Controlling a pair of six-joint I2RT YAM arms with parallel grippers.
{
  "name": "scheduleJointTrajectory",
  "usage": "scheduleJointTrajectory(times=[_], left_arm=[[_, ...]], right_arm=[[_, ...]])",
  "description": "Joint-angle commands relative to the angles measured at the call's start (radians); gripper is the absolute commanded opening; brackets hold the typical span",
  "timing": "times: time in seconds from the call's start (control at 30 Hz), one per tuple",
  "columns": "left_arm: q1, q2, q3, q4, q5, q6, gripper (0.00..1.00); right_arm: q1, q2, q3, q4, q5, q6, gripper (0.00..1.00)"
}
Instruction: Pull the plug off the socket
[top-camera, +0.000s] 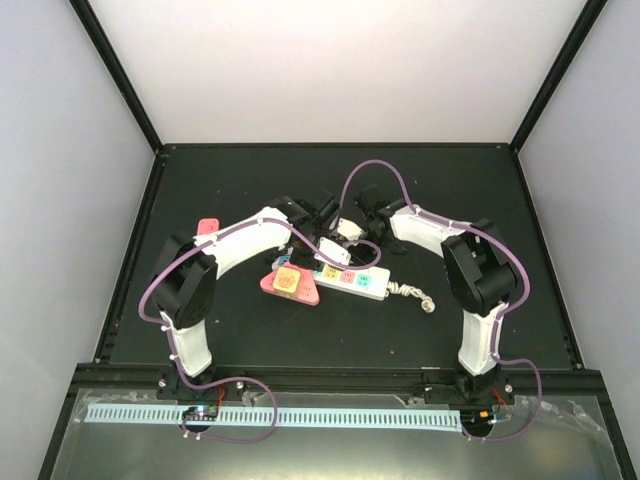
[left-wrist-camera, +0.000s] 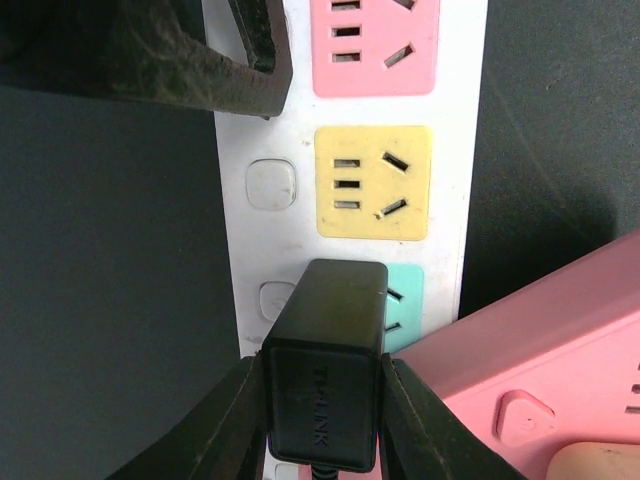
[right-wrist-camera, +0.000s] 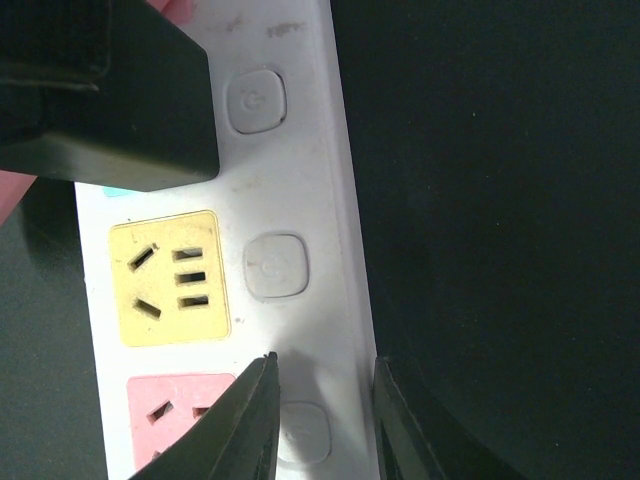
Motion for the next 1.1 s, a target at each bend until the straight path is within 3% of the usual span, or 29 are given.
scheduleJointTrajectory(times=[0.0,0.17,1.07], left_arm=[[0.004,0.012,0.061,-0.048,0.017,0.002,0.18],[0.004,0.001,0.096,-0.07,0.03,0.004,0.12],[0.013,-0.067,0.153,-0.139,0.045,0.008,0.08]], right_arm=[[0.009,0.083,-0.015,-0.042,0.057,-0.013,0.28],[0.009,0.091,-0.011,-0.044,0.068,-0.009,0.28],[0.008,0.125,0.016,-0.066,0.091,0.006,0.28]])
